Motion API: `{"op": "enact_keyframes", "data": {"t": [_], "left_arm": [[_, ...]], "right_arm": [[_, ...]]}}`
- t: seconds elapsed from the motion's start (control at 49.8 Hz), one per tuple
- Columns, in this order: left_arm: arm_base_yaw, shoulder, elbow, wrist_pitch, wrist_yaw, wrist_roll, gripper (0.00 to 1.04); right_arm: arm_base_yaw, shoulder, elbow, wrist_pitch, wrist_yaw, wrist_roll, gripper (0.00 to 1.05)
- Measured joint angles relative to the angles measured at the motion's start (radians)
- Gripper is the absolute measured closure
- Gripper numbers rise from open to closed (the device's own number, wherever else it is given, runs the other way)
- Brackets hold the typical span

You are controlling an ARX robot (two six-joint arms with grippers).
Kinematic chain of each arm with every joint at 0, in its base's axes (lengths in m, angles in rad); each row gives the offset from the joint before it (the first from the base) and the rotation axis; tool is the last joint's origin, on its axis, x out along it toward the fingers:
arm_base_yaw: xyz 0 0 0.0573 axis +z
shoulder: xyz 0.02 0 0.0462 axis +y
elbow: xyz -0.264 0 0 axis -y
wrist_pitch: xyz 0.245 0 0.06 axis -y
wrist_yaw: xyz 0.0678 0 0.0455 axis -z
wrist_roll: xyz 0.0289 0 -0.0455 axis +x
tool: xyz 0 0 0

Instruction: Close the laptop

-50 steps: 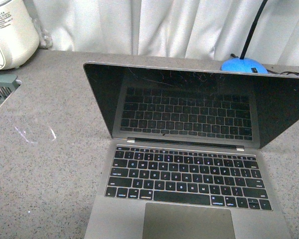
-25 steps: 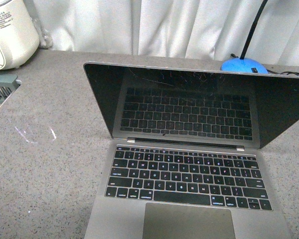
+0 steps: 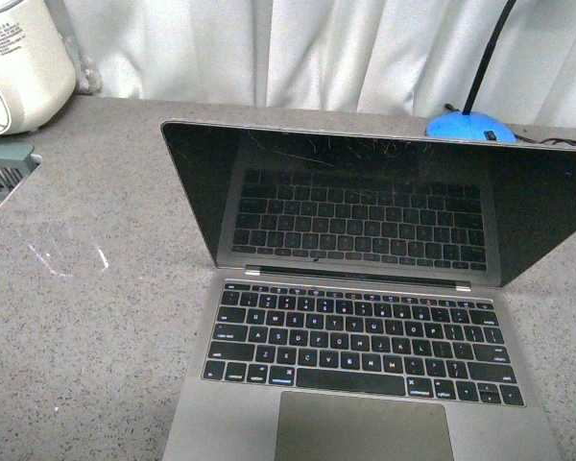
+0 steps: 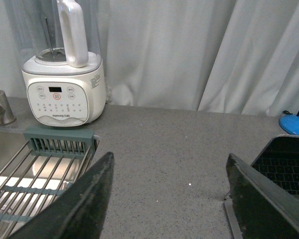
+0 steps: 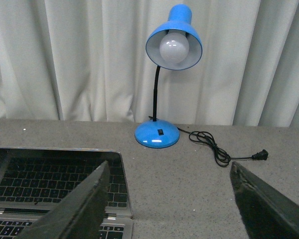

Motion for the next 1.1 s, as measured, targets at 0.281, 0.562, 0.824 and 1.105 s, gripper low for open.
{"op": "enact_keyframes", "data": {"t": [0.281,0.562,0.824,1.105], "left_arm": [[-0.093,0.005,-0.001,0.071,-0.252,-0.259,0.89],[-0.269,0.061,0.000,0.145,-0.472,-0.639,1.01],[-0.394,0.410,0.078,0.462,-0.336,-0.436,1.01],[-0.340,0.891,0.255,0.587,-0.208,-0.266,1.01]], "right_arm": [[-0.040,-0.005,-0.013,0.234,-0.102,0.025,0.87],[-0.148,0.035,-0.004,0.364,-0.195,0.031,1.03],[-0.227,0.318,0.040,0.381,-0.434,-0.078,1.03],[-0.202,0.893,0.229,0.499,-0.516,-0.370,1.03]]}}
